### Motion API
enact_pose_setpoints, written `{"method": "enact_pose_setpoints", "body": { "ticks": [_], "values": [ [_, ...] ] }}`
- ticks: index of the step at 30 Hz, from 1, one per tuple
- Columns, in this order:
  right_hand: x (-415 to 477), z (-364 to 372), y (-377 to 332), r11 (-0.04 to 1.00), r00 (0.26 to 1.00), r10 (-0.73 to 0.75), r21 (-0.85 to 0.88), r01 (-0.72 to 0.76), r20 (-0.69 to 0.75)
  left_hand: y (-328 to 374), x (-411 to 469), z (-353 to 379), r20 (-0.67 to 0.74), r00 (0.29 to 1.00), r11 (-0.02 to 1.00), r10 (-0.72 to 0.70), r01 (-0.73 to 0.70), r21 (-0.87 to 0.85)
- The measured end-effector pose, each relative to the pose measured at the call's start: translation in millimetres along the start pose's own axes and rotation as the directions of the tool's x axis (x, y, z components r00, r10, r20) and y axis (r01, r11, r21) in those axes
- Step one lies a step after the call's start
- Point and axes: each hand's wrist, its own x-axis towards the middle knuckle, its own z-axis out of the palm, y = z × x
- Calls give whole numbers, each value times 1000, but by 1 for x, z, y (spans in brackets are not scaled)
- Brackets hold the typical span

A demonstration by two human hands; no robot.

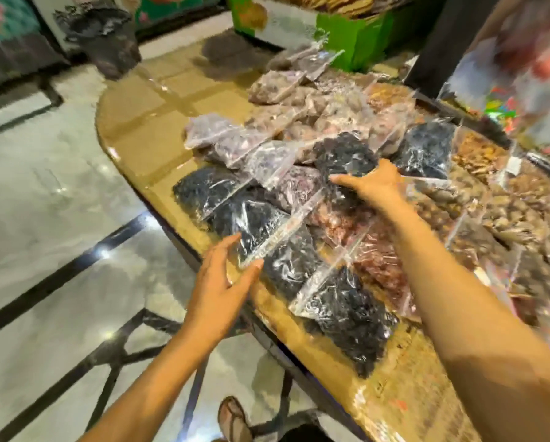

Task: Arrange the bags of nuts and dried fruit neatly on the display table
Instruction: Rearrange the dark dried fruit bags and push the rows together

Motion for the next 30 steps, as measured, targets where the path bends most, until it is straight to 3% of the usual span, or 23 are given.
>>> {"method": "enact_pose_setpoints", "body": {
  "ticks": [2, 3, 5, 7, 9, 10, 12, 14, 15, 18, 20, 23, 26, 30],
  "values": [
    [-16, 1, -4, 993, 985, -64, -107, 47, -159, 20, 22, 6, 59, 998, 994, 30, -23, -106],
    [-22, 0, -7, 993, 980, -96, -80, 83, -174, 32, 33, 10, 86, 996, 984, 36, -21, -176],
    [-35, -8, -16, 963, 980, -156, 202, 178, -122, 58, 53, 17, 139, 990, 943, 22, 25, -331],
    [-56, -10, -27, 867, 970, -230, 436, 241, -78, 85, 71, 25, 203, 979, 896, -16, 105, -432],
    [-76, -7, -31, 829, 946, -322, 470, 304, -43, 104, 85, 33, 246, 966, 785, -78, 211, -582],
    [-83, -7, -28, 824, 938, -348, 475, 308, -4, 109, 92, 35, 279, 953, 706, -120, 280, -651],
    [-92, -20, -19, 771, 913, -363, 610, 182, 186, 109, 103, 34, 379, 904, 607, -196, 415, -677],
    [-82, -43, -3, 687, 872, -391, 724, 63, 294, 100, 109, 30, 432, 856, 627, -284, 507, -592],
    [-70, -54, 5, 691, 895, -367, 719, 81, 253, 92, 112, 30, 419, 844, 647, -334, 529, -548],
    [-6, -73, 41, 827, 998, -51, 560, 60, -30, 73, 116, 33, 346, 834, 687, -430, 551, -474],
    [34, -80, 66, 860, 973, 156, 508, -50, -168, 70, 113, 38, 334, 858, 703, -390, 512, -494],
    [79, -72, 100, 821, 929, 313, 547, -162, -195, 64, 114, 42, 365, 846, 699, -388, 529, -482],
    [118, -48, 131, 740, 847, 455, 646, -189, -274, 65, 112, 43, 468, 804, 663, -366, 579, -475],
    [107, -37, 94, 679, 770, 538, 718, -155, -343, 57, 114, 38, 515, 790, 616, -332, 595, -516]
  ]
}}
